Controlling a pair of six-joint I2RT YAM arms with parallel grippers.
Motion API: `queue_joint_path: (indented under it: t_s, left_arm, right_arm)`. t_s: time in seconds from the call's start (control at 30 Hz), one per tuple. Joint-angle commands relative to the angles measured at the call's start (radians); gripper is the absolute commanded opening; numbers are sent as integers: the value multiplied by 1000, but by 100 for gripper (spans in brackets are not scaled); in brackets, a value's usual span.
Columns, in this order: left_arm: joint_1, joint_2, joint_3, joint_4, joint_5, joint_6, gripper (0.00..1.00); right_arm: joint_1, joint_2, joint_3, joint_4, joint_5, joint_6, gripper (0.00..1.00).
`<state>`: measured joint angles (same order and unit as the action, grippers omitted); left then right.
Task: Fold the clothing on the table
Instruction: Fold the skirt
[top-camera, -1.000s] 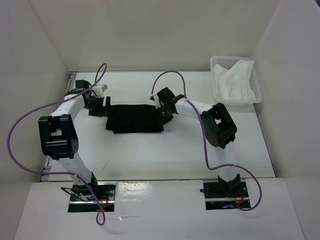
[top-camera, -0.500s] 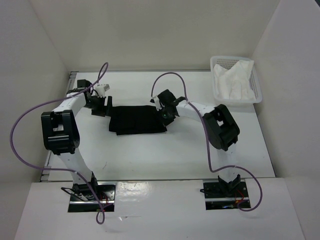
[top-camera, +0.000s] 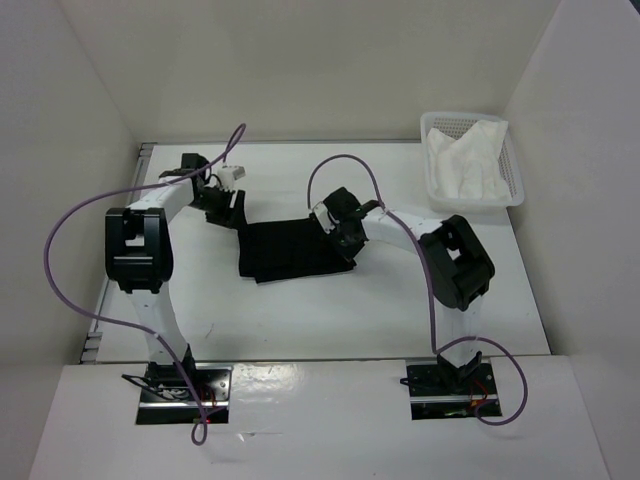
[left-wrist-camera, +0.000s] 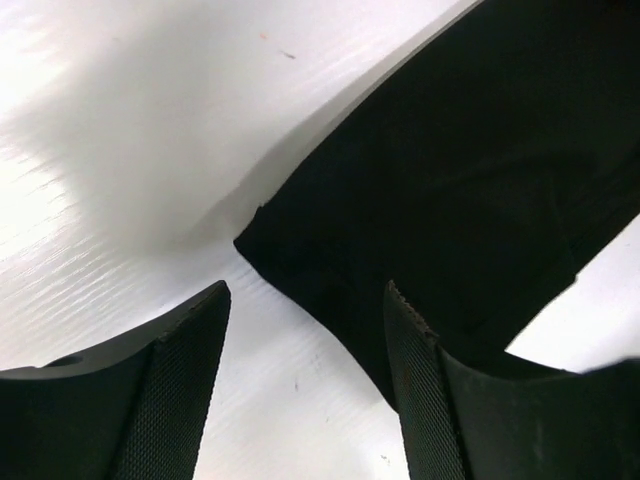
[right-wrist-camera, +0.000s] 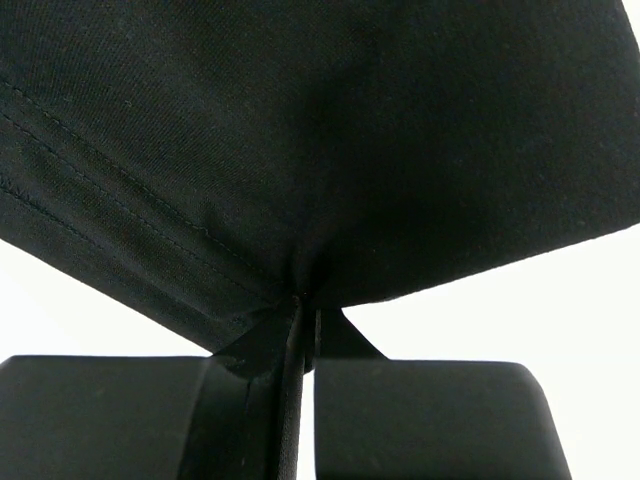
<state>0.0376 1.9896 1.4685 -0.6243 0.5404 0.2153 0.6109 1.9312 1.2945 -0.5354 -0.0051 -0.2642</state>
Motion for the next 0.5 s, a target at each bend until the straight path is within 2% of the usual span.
queue_joint_path:
  t_s: [0.0,0.33,0.47]
  left_arm:
    - [-25,46,32,-6,-3,49,68]
    - [-25,103,93,-6,-3,78,42]
    - [-25,123,118,-28,-3,101,44]
  right_arm:
    - [3,-40,-31,-89,27,-49,0]
    - [3,-80,-50,-127,5,-87,0]
    - [3,-80,-50,-127,-4,-87,0]
